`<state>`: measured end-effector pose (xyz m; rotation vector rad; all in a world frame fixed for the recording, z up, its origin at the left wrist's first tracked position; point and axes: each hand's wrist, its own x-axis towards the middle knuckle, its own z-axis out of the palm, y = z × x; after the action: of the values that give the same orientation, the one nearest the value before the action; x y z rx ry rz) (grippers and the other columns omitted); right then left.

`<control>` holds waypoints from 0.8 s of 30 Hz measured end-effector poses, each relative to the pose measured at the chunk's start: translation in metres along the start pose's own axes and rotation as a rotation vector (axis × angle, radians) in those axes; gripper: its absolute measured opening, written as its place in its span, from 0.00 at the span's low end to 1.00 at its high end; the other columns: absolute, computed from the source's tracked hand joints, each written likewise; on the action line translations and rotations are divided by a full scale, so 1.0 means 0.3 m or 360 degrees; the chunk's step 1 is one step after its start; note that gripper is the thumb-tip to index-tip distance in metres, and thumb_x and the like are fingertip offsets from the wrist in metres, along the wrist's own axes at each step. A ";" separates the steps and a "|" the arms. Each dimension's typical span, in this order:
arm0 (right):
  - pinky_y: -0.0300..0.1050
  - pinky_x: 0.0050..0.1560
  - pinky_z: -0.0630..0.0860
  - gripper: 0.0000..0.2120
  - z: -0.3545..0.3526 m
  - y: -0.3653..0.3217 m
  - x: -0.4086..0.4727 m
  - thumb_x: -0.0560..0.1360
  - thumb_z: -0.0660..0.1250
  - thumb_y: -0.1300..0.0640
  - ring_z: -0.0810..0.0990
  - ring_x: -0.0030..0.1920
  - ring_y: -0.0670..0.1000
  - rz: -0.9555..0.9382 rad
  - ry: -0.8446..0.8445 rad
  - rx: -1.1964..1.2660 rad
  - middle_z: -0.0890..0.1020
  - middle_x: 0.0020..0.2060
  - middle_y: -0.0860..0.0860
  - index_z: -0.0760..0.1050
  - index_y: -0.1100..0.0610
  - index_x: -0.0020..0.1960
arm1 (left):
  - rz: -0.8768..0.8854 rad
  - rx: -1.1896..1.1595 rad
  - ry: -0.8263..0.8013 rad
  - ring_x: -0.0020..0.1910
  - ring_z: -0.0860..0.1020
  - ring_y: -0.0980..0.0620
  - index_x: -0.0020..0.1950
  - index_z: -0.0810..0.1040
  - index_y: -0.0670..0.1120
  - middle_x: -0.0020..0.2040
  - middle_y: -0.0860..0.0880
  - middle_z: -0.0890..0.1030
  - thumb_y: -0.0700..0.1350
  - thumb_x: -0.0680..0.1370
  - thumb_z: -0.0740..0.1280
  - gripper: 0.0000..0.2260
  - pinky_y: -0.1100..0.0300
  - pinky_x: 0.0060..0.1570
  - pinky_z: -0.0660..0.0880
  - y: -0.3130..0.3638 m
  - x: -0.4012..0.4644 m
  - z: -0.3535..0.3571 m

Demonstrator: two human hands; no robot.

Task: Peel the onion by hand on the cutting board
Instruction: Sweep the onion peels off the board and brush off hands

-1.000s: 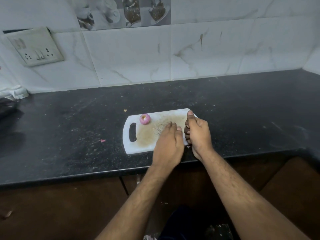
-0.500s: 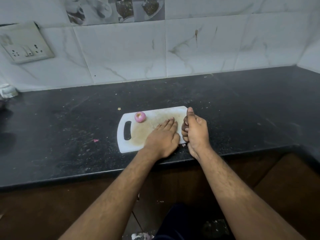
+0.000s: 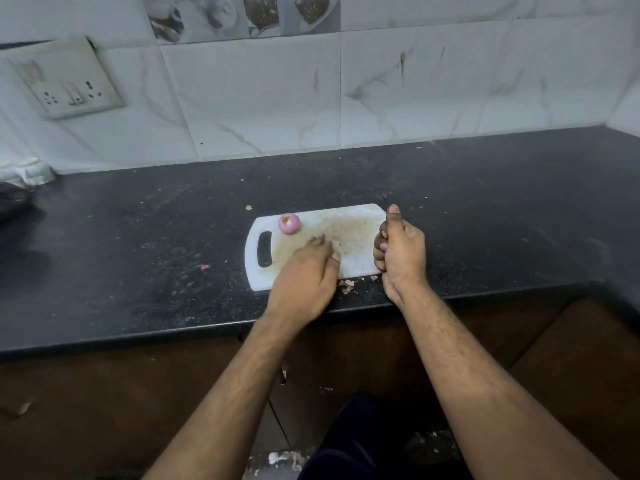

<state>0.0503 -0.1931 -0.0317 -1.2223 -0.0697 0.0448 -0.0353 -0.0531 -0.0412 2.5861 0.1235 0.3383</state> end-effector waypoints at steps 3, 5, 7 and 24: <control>0.42 0.24 0.52 0.22 0.000 0.002 -0.004 0.83 0.61 0.44 0.58 0.25 0.45 -0.0001 -0.0017 -0.0015 0.64 0.25 0.47 0.65 0.52 0.33 | -0.0191 0.0330 -0.0141 0.84 0.54 0.43 0.83 0.57 0.39 0.84 0.38 0.57 0.52 0.87 0.48 0.27 0.49 0.83 0.51 -0.016 0.043 0.024; 0.43 0.25 0.51 0.22 0.001 0.003 0.000 0.83 0.61 0.44 0.58 0.25 0.45 0.0007 -0.0033 -0.0026 0.63 0.25 0.48 0.65 0.52 0.33 | -0.0227 0.0464 -0.0173 0.84 0.50 0.42 0.84 0.52 0.38 0.84 0.37 0.52 0.51 0.86 0.48 0.28 0.48 0.83 0.49 0.009 0.049 0.054; 0.41 0.24 0.52 0.23 0.001 0.004 0.010 0.83 0.62 0.44 0.58 0.25 0.46 0.0035 -0.0052 -0.0025 0.63 0.24 0.48 0.65 0.52 0.33 | -0.0239 0.0473 -0.0198 0.85 0.48 0.42 0.84 0.50 0.38 0.85 0.37 0.50 0.51 0.85 0.48 0.29 0.48 0.83 0.47 0.051 0.059 0.078; 0.41 0.23 0.52 0.21 -0.015 -0.008 0.014 0.83 0.61 0.44 0.58 0.25 0.46 0.0086 -0.0019 0.0074 0.64 0.25 0.47 0.66 0.51 0.34 | -0.0120 -0.0328 0.0237 0.65 0.77 0.53 0.70 0.78 0.47 0.66 0.50 0.81 0.44 0.82 0.67 0.16 0.61 0.67 0.73 0.048 -0.093 -0.007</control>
<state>0.0547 -0.1978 -0.0308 -1.1774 -0.0455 0.1001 -0.0625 -0.0685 -0.0381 2.3452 0.2267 0.4893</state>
